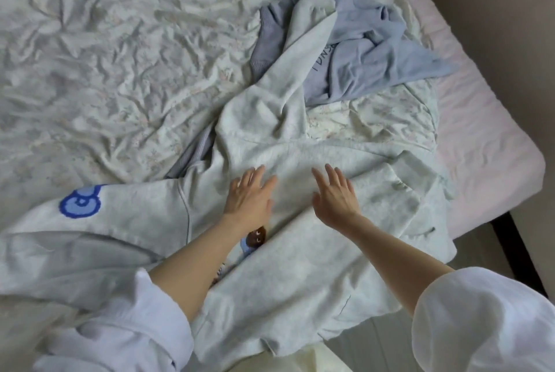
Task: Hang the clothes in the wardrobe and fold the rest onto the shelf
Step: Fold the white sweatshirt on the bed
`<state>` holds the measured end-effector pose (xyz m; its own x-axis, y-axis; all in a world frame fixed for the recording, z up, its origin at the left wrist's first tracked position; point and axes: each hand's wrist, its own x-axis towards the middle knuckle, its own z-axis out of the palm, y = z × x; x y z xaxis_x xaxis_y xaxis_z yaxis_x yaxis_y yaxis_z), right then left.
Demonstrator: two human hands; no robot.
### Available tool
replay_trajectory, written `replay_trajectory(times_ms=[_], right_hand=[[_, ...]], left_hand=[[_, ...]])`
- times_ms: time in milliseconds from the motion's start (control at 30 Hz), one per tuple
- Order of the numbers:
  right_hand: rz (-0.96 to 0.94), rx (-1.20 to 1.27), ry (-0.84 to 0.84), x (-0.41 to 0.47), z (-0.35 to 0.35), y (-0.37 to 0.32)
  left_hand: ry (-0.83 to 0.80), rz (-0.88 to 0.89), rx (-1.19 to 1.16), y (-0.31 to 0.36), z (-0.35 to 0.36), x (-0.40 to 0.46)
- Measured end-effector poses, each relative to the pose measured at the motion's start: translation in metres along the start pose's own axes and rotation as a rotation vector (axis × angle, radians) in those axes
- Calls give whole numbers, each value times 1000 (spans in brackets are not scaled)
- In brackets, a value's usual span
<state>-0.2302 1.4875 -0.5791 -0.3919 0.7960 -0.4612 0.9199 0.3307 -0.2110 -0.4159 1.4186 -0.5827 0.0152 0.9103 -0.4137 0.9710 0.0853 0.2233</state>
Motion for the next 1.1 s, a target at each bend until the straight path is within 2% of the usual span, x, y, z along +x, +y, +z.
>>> replay_trajectory(times_ms=[233, 400, 500, 600, 700, 767, 833, 1000, 1033, 1100], right_hand=[[18, 333, 90, 129, -46, -9], [187, 819, 61, 191, -62, -19], [294, 1157, -24, 209, -69, -22], [390, 1215, 44, 214, -76, -16], [447, 1229, 218, 198, -78, 3], [453, 1248, 211, 179, -73, 13], [422, 1246, 158, 163, -69, 16], [307, 1337, 10, 153, -82, 18], [313, 1405, -16, 154, -84, 20], [310, 1595, -86, 156, -92, 22]], left_hand=[[112, -258, -114, -42, -53, 129], [65, -427, -407, -69, -67, 201], [50, -460, -778, -72, -82, 227], [243, -373, -897, -62, -95, 236], [443, -570, -919, -68, -97, 227], [342, -675, -954, -73, -89, 214], [168, -639, -1037, -71, -82, 204], [62, -533, -1566, -47, -119, 208], [-3, -484, -1643, -44, -127, 208], [-95, -285, -1586, -34, -144, 202]])
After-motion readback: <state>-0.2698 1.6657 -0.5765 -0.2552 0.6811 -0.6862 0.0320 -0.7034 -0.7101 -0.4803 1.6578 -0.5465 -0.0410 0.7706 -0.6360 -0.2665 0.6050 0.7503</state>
